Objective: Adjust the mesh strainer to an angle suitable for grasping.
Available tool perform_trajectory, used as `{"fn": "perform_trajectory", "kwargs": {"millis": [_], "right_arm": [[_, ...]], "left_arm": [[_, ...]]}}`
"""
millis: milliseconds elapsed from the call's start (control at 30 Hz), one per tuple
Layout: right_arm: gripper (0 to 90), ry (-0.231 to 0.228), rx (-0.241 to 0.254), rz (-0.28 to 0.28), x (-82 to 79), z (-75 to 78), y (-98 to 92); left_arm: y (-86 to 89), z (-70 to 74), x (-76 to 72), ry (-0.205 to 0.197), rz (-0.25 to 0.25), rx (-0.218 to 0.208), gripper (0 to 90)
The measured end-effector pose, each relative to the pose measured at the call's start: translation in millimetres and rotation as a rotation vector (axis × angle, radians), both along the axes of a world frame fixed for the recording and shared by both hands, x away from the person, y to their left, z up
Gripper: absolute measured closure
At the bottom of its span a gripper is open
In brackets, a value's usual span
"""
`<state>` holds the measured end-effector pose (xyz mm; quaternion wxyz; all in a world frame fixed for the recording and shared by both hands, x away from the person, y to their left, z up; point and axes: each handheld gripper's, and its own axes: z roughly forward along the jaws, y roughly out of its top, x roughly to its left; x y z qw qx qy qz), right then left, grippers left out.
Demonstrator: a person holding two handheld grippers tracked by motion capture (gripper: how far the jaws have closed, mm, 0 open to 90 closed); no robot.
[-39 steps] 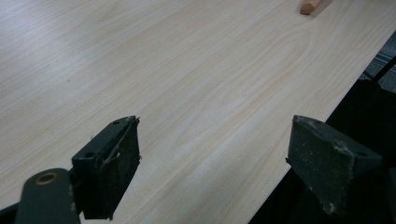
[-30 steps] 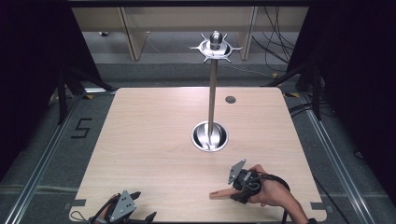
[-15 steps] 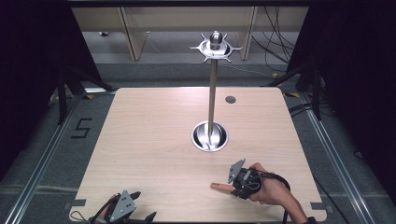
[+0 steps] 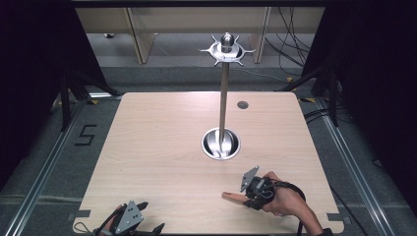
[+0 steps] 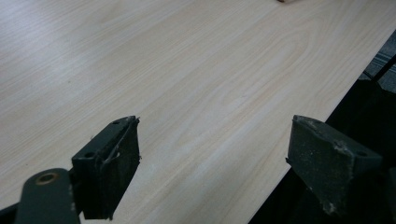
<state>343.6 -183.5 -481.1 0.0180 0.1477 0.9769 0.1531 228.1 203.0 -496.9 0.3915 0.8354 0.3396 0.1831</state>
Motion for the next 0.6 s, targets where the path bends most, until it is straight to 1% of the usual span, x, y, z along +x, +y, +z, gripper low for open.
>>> {"fn": "perform_trajectory", "kwargs": {"millis": [33,67,100,133,167,200,233,267,300,333,367,400,433,467,500,533,567,600], "right_arm": [[69.5,0.005,0.003,-0.007,0.0,0.0,-0.1],[69.5,0.006,0.000,-0.012,0.0,0.2,0.0],[69.5,0.003,-0.003,-0.012,0.2,0.2,0.1],[69.5,0.005,-0.010,-0.020,0.1,0.6,0.5],[69.6,0.006,-0.014,-0.026,-0.1,0.8,0.9],[69.6,0.005,-0.020,-0.033,-0.5,1.1,1.3],[69.9,-0.009,-0.026,-0.005,1.5,1.0,0.9],[70.2,0.003,-0.020,-0.043,-1.6,1.3,2.1],[70.3,-0.011,-0.021,-0.044,-2.4,1.7,2.4],[70.3,-0.011,-0.021,-0.044,-2.4,1.7,2.4],[70.5,0.000,-0.019,-0.006,-0.7,0.9,3.3],[70.5,-0.010,-0.034,-0.012,-0.7,1.5,3.0],[70.5,-0.020,-0.026,-0.033,-2.1,1.5,4.0],[70.6,-0.023,-0.025,-0.032,-2.3,1.5,4.5],[70.6,-0.030,-0.027,-0.028,-2.0,1.7,4.7],[70.6,-0.032,-0.028,-0.028,-1.8,1.7,4.8],[70.7,-0.045,-0.033,-0.022,-0.7,1.8,4.5],[70.7,-0.045,-0.032,-0.023,0.1,2.0,4.1]], "left_arm": [[0.5,0.9,-0.3,0.013,-0.010,-0.008,16.2],[0.0,0.8,-0.8,0.013,-0.009,-0.021,16.2],[-0.1,0.3,-0.6,0.010,-0.009,-0.024,16.2],[0.6,0.4,-0.1,0.004,-0.007,-0.001,16.2],[0.0,0.0,0.0,0.000,-0.001,0.001,16.2],[0.4,1.1,-0.8,0.015,-0.010,-0.014,16.2],[0.0,0.7,-1.0,0.010,-0.006,-0.022,16.2],[-0.3,0.7,-1.2,0.012,-0.008,-0.027,16.2],[0.2,0.8,-0.8,0.010,-0.007,-0.017,16.2],[0.2,0.8,-0.8,0.010,-0.007,-0.017,16.3],[-0.3,0.6,-1.2,0.012,-0.006,-0.027,16.2],[-0.2,0.7,-1.3,0.012,-0.007,-0.027,16.2],[-0.3,0.6,-1.0,0.007,-0.008,-0.029,16.2],[0.1,1.0,-0.4,0.000,-0.015,-0.023,16.2],[-0.6,0.4,-1.4,0.012,-0.002,-0.036,16.3],[1.0,1.1,-0.5,0.009,-0.008,-0.007,16.3],[0.4,0.8,-0.9,0.010,-0.004,-0.024,16.2],[0.6,0.9,-0.7,0.009,-0.004,-0.021,16.3]]}}
